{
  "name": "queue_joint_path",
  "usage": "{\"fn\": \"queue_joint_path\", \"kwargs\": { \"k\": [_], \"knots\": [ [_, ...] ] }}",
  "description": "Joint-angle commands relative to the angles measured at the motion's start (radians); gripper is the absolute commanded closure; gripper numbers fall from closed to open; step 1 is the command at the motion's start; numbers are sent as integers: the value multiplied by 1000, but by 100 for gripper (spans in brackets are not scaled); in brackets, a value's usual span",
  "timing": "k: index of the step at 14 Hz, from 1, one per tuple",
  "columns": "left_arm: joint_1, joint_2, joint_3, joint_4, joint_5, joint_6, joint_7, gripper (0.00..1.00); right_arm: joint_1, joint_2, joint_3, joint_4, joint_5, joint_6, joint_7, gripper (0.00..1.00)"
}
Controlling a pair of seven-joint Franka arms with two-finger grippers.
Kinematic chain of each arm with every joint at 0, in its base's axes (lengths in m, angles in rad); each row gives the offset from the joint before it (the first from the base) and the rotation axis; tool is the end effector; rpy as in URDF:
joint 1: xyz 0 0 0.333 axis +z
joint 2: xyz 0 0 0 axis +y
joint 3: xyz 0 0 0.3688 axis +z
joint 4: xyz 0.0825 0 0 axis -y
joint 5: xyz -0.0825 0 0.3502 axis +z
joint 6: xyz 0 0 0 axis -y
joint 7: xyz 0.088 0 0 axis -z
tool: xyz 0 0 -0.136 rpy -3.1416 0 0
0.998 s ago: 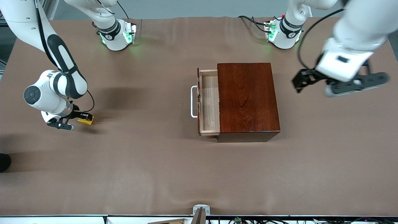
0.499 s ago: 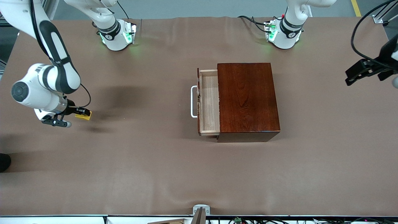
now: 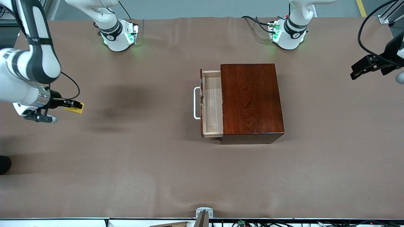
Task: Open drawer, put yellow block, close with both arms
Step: 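Carry the yellow cube with the right gripper over the open drawer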
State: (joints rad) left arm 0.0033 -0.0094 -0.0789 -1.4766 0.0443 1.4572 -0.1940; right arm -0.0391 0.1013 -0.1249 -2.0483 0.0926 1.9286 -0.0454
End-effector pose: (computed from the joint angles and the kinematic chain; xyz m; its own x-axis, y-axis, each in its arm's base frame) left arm 0.5045 -0.0320 0.6841 0.9924 0.1229 -0.0011 0.1227 -0.9914 -0.0459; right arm 0.5087 -0.0737 0.4177 0.9650 -0.1488 -0.2161 -0.1683 -0.9829 -0.0748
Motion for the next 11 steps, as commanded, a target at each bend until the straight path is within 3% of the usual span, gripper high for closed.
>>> {"fn": "queue_joint_path", "kwargs": {
  "k": [1,3,7,11],
  "knots": [
    [15,-80,-13,-99,-1,51,22,0,4,-29,1,77,15,-141,22,72],
    [18,-78,-13,-96,-1,49,21,0,4,-60,1,92,59,-190,71,72],
    [23,-80,-15,-93,-1,25,24,0,39,-95,19,146,61,-291,205,72],
    [23,-101,-24,-103,-7,-23,24,0,47,-120,102,195,61,-347,387,73]
  ]
}}
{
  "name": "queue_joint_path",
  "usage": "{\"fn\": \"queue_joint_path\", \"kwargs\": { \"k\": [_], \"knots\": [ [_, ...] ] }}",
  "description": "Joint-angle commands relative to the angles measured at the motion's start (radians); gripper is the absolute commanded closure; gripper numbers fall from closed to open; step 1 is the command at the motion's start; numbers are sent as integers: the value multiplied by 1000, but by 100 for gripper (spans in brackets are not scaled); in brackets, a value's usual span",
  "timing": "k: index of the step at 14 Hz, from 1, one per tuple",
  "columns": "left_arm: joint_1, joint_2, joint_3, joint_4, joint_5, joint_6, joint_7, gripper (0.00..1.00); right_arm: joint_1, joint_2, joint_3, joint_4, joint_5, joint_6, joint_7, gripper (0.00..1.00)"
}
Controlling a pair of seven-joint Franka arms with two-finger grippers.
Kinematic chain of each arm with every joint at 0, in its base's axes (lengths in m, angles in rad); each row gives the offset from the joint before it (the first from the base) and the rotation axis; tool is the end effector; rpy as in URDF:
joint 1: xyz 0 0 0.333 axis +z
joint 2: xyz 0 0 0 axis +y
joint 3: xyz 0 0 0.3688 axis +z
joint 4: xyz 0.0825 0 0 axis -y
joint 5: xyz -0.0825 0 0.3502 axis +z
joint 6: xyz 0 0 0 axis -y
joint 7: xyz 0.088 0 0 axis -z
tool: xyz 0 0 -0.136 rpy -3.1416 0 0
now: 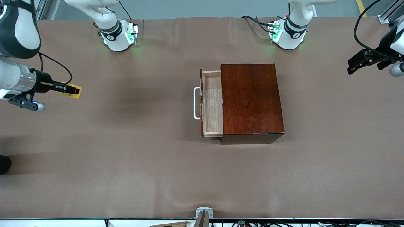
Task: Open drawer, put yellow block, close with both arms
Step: 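Carry the yellow cube with the right gripper over the open drawer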
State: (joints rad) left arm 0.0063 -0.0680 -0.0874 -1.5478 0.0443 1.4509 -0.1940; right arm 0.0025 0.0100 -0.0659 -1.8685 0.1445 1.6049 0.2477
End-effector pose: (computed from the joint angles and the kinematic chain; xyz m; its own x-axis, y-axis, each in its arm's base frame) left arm 0.4814 -0.0346 0.6821 0.9928 0.1181 -0.0188 0.1169 -0.9916 -0.0547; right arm 0.4935 -0.0120 0.5201 0.9051 -0.3055 -0.2957 -0.3385 -0.9387 -0.0661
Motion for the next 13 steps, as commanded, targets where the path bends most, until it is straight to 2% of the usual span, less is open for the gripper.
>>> {"fn": "queue_joint_path", "kwargs": {
  "k": [1,4,7,10,13],
  "knots": [
    [20,-42,-17,-32,-7,-32,24,0,7,-41,82,17,9,-23,184,73],
    [14,-42,-18,-23,-9,-46,21,0,8,-39,222,47,9,-19,466,73],
    [18,-13,-17,4,-12,-37,13,0,27,-28,352,60,7,29,723,78],
    [18,17,-17,34,-6,-38,8,0,66,-12,396,69,13,64,902,80],
    [12,42,-17,43,-12,-34,4,0,114,36,400,124,47,79,1054,82]
  ]
}}
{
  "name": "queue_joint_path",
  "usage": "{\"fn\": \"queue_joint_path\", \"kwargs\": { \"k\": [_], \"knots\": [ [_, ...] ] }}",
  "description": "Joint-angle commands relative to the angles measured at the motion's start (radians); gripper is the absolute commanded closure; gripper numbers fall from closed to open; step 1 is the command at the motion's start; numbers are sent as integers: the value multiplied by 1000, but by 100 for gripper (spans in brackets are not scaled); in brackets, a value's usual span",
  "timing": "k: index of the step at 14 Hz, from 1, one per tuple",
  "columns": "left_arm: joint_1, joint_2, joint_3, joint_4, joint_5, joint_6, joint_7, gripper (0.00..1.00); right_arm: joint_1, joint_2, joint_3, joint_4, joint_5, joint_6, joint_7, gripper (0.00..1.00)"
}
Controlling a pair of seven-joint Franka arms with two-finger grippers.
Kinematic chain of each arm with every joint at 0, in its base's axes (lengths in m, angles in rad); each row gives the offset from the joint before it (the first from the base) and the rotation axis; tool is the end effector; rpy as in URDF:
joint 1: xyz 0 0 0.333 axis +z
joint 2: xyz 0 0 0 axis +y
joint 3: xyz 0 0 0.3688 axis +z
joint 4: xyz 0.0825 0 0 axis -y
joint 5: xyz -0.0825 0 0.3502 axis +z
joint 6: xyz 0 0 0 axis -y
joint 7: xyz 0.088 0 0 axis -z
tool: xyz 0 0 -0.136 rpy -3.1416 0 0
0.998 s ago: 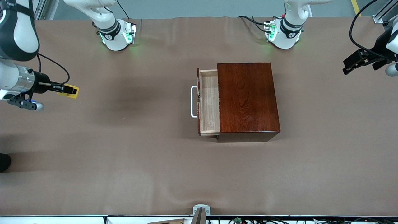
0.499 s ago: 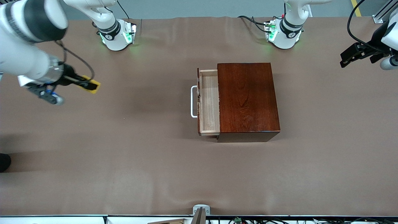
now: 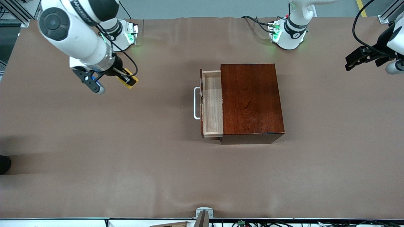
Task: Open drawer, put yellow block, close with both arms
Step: 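Carry the yellow cube with the right gripper over the open drawer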
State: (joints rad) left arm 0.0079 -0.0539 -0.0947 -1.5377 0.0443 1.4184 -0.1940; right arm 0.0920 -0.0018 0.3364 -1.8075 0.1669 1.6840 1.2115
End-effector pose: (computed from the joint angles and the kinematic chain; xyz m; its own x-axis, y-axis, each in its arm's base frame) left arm 0.4818 -0.0370 0.6769 0.9920 0.1140 -0.0547 0.1107 -0.9920 -0.0609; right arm 0.4578 0.2321 0.5566 0.6707 -0.7159 -0.1939 -0.7206 -0.6909 0.0586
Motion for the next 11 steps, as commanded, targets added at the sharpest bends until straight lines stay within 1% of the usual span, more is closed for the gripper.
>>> {"fn": "queue_joint_path", "kwargs": {
  "k": [1,4,7,9,11],
  "knots": [
    [9,28,-10,33,-12,-1,2,0,37,63,-2,72,35,22,144,83],
    [9,26,-11,31,-14,-1,4,0,115,115,-4,94,39,101,339,83],
    [9,23,-11,33,-12,-1,4,0,188,195,-4,126,29,209,518,83],
    [9,23,-11,33,-12,-1,4,0,234,265,-5,186,16,217,600,83],
    [9,25,-11,33,-12,-1,4,0,285,331,-4,239,-39,217,704,83]
  ]
}}
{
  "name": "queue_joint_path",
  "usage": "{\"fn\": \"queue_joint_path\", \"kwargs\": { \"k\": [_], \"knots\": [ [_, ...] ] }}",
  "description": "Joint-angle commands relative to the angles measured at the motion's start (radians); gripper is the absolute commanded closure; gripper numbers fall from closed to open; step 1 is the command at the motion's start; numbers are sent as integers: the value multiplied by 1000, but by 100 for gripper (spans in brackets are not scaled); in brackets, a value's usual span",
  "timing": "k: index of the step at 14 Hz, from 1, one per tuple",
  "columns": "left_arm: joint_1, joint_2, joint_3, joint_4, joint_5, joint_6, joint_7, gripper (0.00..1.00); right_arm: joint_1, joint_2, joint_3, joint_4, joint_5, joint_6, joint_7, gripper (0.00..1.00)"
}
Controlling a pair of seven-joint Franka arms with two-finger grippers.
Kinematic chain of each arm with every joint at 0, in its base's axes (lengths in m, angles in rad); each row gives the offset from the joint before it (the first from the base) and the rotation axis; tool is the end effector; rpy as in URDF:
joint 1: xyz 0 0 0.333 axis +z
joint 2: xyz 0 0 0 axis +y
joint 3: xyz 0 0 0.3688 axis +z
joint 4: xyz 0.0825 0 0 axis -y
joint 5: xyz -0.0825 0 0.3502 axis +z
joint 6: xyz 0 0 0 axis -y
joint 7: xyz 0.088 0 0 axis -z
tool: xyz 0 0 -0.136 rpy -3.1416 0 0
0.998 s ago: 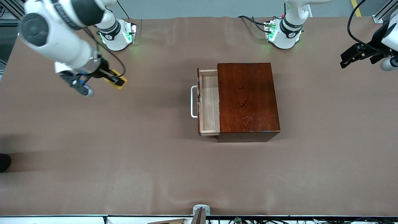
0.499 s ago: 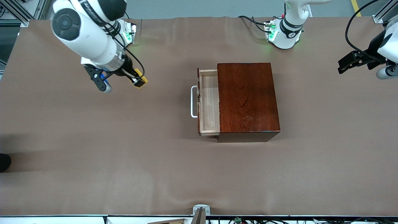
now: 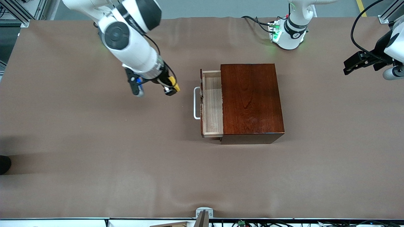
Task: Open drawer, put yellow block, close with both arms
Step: 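Carry the yellow cube with the right gripper over the open drawer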
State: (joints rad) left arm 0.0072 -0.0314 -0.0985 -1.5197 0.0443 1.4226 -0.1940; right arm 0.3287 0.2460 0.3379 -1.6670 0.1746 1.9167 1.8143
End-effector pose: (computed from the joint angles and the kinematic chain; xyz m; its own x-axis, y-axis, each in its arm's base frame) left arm 0.4905 -0.0394 0.6739 0.9925 0.1092 -0.0553 0.1059 -0.9926 -0.0590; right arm 0.4843 0.3776 0.5056 0.3316 -0.9129 -0.2380 -0.9343 -0.3528 0.0515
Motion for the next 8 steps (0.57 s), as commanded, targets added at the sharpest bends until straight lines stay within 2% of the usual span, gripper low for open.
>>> {"fn": "queue_joint_path", "kwargs": {
  "k": [1,6,8],
  "knots": [
    [10,4,-7,13,-12,-4,4,0,74,117,-5,136,-70,-16,162,83],
    [11,1,-7,13,-14,-4,8,0,144,197,-7,219,-83,-13,295,83],
    [13,1,-6,13,-14,-4,13,0,179,222,-7,233,-98,37,357,83]
  ]
}}
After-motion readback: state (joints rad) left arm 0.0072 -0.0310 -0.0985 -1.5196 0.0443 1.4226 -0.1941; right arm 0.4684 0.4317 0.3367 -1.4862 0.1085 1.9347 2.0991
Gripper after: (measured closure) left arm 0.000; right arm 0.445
